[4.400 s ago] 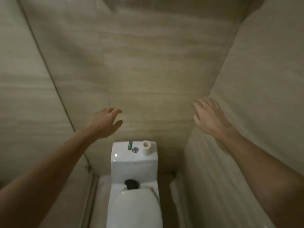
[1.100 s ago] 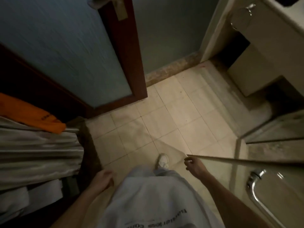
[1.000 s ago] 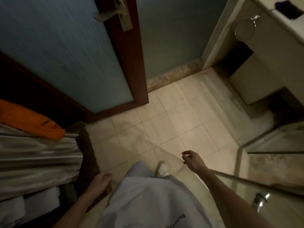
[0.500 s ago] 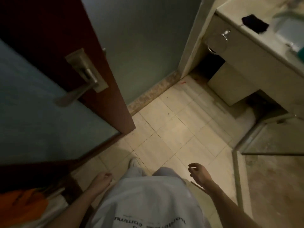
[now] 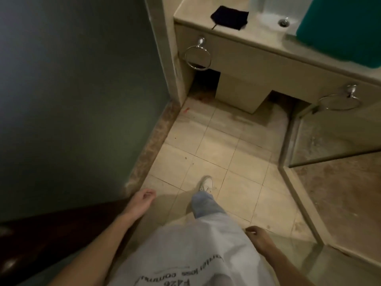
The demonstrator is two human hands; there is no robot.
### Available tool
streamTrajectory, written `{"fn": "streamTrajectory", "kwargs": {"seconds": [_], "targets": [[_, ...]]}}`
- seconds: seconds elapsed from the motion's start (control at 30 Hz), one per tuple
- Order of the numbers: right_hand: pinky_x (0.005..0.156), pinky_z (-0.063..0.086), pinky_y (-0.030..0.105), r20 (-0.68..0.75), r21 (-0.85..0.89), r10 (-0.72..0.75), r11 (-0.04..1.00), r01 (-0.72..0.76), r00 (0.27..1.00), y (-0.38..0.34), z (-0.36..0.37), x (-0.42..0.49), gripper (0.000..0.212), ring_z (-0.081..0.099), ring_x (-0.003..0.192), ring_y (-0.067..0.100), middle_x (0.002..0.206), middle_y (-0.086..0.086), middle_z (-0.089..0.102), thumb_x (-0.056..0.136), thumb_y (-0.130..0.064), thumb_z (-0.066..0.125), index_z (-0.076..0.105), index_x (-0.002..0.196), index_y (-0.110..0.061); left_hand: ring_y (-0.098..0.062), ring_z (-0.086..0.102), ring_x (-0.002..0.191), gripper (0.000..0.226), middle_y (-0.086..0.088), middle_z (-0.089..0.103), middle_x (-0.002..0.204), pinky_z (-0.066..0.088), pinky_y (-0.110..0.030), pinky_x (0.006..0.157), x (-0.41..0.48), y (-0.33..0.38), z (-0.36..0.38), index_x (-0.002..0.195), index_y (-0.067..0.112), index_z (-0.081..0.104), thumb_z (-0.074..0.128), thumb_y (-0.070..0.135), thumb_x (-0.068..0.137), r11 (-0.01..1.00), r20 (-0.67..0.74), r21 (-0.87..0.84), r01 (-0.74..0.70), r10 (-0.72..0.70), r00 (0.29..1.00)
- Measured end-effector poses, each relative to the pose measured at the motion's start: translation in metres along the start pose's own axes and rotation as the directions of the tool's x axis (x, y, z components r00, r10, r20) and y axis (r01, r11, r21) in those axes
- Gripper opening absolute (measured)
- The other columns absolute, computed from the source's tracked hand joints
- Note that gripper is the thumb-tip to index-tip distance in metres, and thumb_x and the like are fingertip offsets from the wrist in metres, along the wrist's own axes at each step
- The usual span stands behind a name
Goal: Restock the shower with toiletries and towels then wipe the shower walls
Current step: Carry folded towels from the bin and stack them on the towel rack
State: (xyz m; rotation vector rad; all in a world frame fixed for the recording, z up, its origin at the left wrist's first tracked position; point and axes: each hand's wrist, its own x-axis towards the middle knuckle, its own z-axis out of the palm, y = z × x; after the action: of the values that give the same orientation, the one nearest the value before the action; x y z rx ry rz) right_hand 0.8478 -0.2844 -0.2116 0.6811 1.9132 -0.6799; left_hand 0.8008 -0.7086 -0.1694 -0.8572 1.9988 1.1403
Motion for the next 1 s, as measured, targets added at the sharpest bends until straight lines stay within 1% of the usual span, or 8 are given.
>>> {"fn": "streamTrajectory", "kwargs": {"seconds": [0.1,0.23,0.33,0.4,0.6,0.77,0.9,1.0], "targets": [[0.089,0.051,0.032,-0.019,0.043,-0.032,0.999,0.033,0.999,-0.033,-0.047,0.025,0.032,0.066,0.102,0.025,0.121,0.013,0.068,0.097,-0.02,0.058,0.064,0.125,-0.007,-0.024,0.067,0.1,0.015,-0.005,0.071,0.102,0.051,-0.037,0.098,0.022,0.027,-0.002,0.109,0.016,0.069,0.058,0.016,0.099,0.996,0.014,0.075,0.037,-0.038,0.999],[0.081,0.048,0.028,-0.095,0.092,-0.107,0.989,0.115,0.99,-0.102,-0.133,0.067,0.026,0.066,0.096,0.025,0.108,0.009,0.068,0.098,-0.023,0.059,0.064,0.121,-0.012,-0.022,0.065,0.104,0.017,-0.005,0.069,0.112,0.051,-0.039,0.097,0.061,0.068,-0.018,0.113,0.02,0.068,0.058,0.024,0.1,0.988,0.02,0.137,0.072,-0.076,0.997],[0.087,0.051,0.033,-0.169,0.151,-0.154,0.972,0.18,0.973,-0.156,-0.197,0.086,0.024,0.068,0.099,0.029,0.11,0.01,0.07,0.097,-0.024,0.059,0.065,0.118,-0.016,-0.023,0.066,0.087,0.014,-0.014,0.07,0.105,0.051,-0.032,0.073,0.076,0.107,-0.018,0.107,0.012,0.069,0.057,0.017,0.102,0.991,-0.014,0.074,0.11,-0.109,0.994],[0.086,0.052,0.035,-0.211,0.169,-0.19,0.959,0.227,0.959,-0.19,-0.232,0.1,0.02,0.068,0.097,0.029,0.104,0.01,0.07,0.096,-0.023,0.059,0.065,0.115,-0.017,-0.026,0.066,0.082,0.013,-0.022,0.071,0.104,0.049,-0.032,0.07,0.095,0.131,-0.021,0.103,0.007,0.07,0.058,0.01,0.101,0.993,-0.021,-0.008,0.114,-0.114,0.993],[0.083,0.051,0.032,-0.268,0.232,-0.188,0.939,0.253,0.945,-0.254,-0.303,0.131,0.016,0.068,0.096,0.027,0.099,0.006,0.069,0.094,-0.022,0.059,0.063,0.11,-0.021,-0.017,0.063,0.078,0.015,-0.012,0.07,0.095,0.046,-0.025,0.061,0.168,0.232,-0.025,0.102,0.003,0.07,0.056,0.008,0.1,0.992,-0.003,0.083,0.09,-0.09,0.996],[0.084,0.051,0.033,-0.281,0.239,-0.045,0.964,0.115,0.959,-0.256,-0.331,0.142,0.015,0.065,0.09,0.025,0.093,0.003,0.065,0.095,-0.022,0.061,0.062,0.109,-0.019,-0.028,0.065,0.102,0.017,-0.014,0.07,0.106,0.05,-0.034,0.091,0.247,0.339,-0.025,0.107,0.007,0.072,0.061,0.016,0.098,0.991,0.09,0.128,0.04,-0.052,0.995],[0.088,0.046,0.025,-0.249,0.256,0.097,0.966,-0.032,0.964,-0.251,-0.349,0.138,0.025,0.064,0.101,0.021,0.111,0.003,0.068,0.098,-0.027,0.059,0.063,0.12,-0.017,-0.03,0.067,0.09,0.017,-0.018,0.073,0.096,0.053,-0.051,0.095,0.295,0.447,-0.023,0.103,0.008,0.073,0.062,0.019,0.094,0.992,0.165,0.119,-0.04,0.02,0.986],[0.092,0.045,0.029,-0.28,0.361,0.214,0.927,-0.104,0.936,-0.25,-0.369,0.14,0.028,0.062,0.106,0.023,0.123,0.008,0.067,0.098,-0.026,0.058,0.062,0.124,-0.017,-0.024,0.067,0.106,0.015,-0.005,0.072,0.108,0.051,-0.047,0.101,0.31,0.545,-0.02,0.108,0.02,0.072,0.06,0.019,0.099,0.956,0.221,0.165,-0.243,0.204,0.954]]}}
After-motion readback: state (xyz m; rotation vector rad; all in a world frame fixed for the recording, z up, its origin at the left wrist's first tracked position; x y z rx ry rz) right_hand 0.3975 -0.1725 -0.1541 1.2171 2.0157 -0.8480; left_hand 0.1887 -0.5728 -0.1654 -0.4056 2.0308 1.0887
